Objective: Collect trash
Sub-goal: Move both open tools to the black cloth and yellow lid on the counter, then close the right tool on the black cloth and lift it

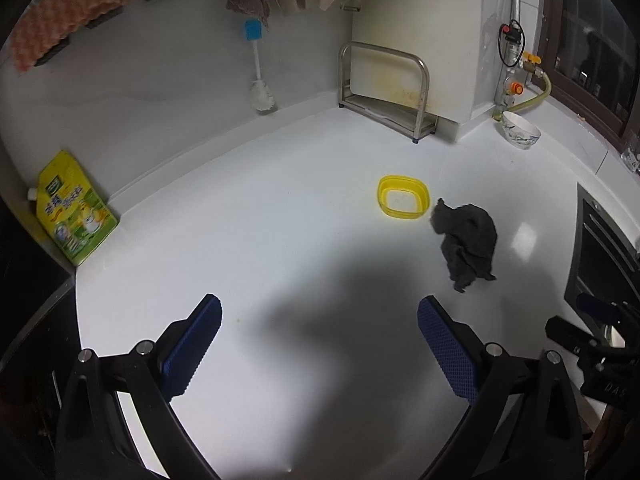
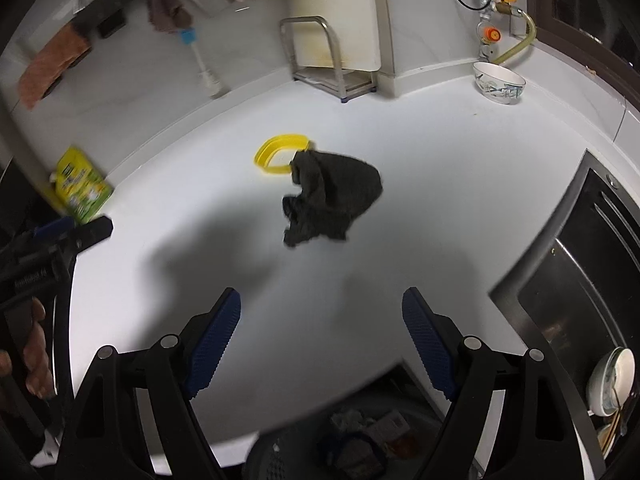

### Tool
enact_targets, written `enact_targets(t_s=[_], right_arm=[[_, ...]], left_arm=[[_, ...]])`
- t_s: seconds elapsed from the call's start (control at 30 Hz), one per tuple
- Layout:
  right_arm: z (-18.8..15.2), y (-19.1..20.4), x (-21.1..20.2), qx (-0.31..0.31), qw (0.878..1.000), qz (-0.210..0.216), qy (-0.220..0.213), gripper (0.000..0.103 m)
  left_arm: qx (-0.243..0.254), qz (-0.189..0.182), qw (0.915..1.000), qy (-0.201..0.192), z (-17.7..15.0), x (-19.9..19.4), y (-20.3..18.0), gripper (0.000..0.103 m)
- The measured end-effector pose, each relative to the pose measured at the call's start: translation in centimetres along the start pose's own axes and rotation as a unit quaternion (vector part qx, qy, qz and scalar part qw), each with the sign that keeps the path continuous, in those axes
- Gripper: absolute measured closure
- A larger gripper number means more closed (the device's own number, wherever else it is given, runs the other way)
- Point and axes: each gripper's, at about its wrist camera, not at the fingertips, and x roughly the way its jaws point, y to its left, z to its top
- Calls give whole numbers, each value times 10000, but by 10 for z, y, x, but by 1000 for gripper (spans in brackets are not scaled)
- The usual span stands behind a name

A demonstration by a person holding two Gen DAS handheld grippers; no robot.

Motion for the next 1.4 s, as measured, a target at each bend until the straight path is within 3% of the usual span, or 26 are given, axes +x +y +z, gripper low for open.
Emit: enact_targets(t_s=[0.47, 0.93, 1.1, 1.17, 1.23, 1.4], right_arm=[[56, 1, 73, 151, 9987, -484, 66, 24], [80, 2, 131, 88, 9962, -846, 184, 24], [84, 3, 136, 129, 9970, -763, 88, 25], [84, 4, 136, 79, 9976, -689, 48, 34], [84, 5, 137, 59, 9981, -602, 80, 54], [83, -3, 133, 221, 9994, -279, 34, 70]], left_arm=[[282, -309, 9989, 222, 42, 77, 10, 6], [239, -505, 9975, 433, 43, 110, 3, 6], [227, -507, 9976, 420, 44, 110, 1, 6], [204, -524, 9975, 428, 44, 110, 1, 6], [190, -535, 9974, 433, 46, 112, -1, 6], [201, -589, 9970, 462, 50, 117, -9, 6]])
